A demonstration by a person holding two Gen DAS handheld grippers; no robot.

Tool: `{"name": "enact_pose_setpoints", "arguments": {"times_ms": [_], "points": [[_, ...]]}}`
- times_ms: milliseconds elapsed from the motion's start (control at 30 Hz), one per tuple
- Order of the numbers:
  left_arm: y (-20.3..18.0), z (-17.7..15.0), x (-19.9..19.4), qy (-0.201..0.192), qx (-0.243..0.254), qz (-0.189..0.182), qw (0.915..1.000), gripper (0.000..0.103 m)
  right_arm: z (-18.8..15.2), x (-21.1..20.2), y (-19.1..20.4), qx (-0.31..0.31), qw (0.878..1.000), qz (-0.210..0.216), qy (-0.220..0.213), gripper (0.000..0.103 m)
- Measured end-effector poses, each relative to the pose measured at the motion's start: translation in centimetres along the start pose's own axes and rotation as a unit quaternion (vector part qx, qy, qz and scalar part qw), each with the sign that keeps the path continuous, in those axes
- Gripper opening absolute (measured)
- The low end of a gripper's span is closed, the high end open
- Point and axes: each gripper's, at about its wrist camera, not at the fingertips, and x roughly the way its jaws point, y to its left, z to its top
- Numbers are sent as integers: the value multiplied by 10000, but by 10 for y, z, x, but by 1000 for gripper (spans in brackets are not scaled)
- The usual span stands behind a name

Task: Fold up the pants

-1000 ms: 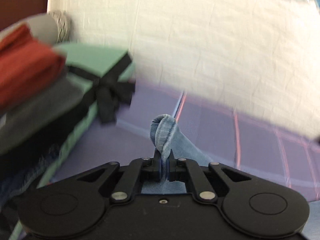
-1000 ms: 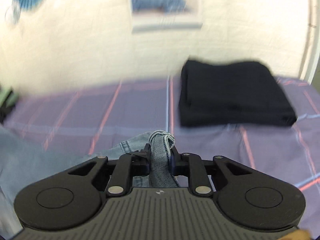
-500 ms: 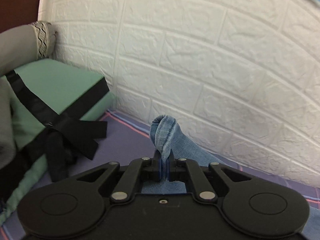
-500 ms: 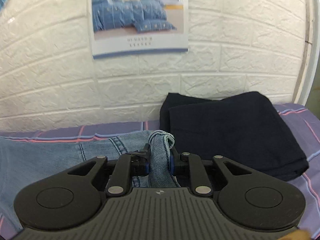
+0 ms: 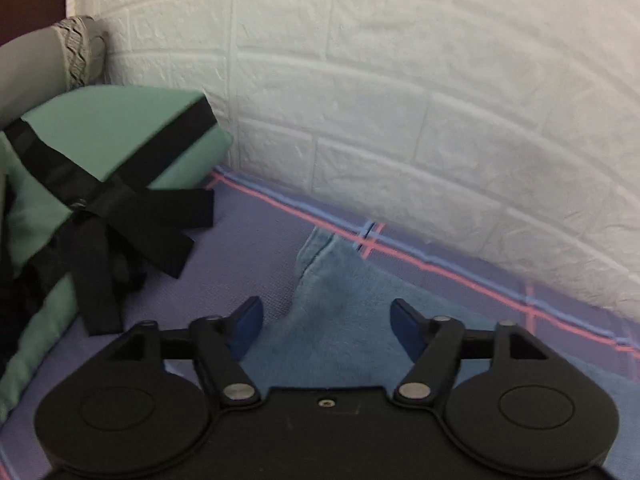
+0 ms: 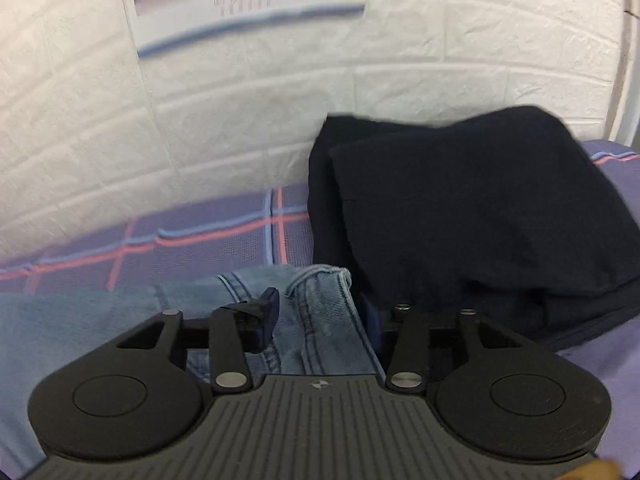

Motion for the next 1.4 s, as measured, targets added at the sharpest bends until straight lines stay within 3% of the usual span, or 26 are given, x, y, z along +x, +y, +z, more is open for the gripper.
{"name": "enact_pose_setpoints", "arguments": {"times_ms": [33, 133, 267, 433, 633, 733, 833, 967, 1033, 1133, 1167, 1200, 1233, 1300, 1400], "points": [[3, -1, -17, -76, 0, -195, 9998, 103, -1, -20, 0, -41, 9998, -12, -194, 103], [10, -8, -72, -162, 78, -794, 9967, 103, -9, -86, -2, -378, 9964, 65, -761, 103], [21, -36, -148, -154, 181, -1637, 9862, 103, -23, -160, -19, -385, 9937, 310, -1005, 103], [24, -93, -228, 145, 758, -2619, 9620, 103, -50, -215, -41, 18, 9928, 731, -945, 103], [23, -174, -261, 649, 1342, -2824, 9476, 103, -105, -224, -12, -416, 9888, 1381, -376, 103], [28, -201, -265, 809, 1256, -2944, 9439, 103, -137, -226, 23, -653, 9748, 2133, 41, 103], [40, -215, -269, 880, 1026, -2990, 9446, 103, -168, -225, 61, -927, 9510, 2921, 396, 103], [49, -225, -265, 1080, 822, -3129, 9400, 103, -206, -223, 112, -1479, 9078, 3790, 1015, 103], [49, -229, -263, 1160, 772, -3200, 9371, 103, -222, -223, 132, -1754, 8879, 4059, 1266, 103], [50, -229, -261, 1152, 661, -3235, 9368, 103, -237, -218, 156, -1908, 8747, 4201, 1480, 103], [52, -227, -262, 1092, 630, -3218, 9384, 103, -237, -215, 161, -1877, 8728, 4240, 1521, 86], [55, -224, -263, 1011, 597, -3187, 9406, 103, -235, -212, 166, -1844, 8705, 4282, 1581, 58], [58, -221, -265, 928, 563, -3145, 9430, 103, -229, -210, 170, -1787, 8700, 4314, 1581, 38], [66, -215, -269, 732, 512, -3048, 9482, 103, -209, -215, 171, -1648, 8764, 4384, 1122, 27], [71, -209, -272, 560, 507, -2983, 9515, 103, -166, -223, 172, -1605, 8959, 4140, 137, 24]]}}
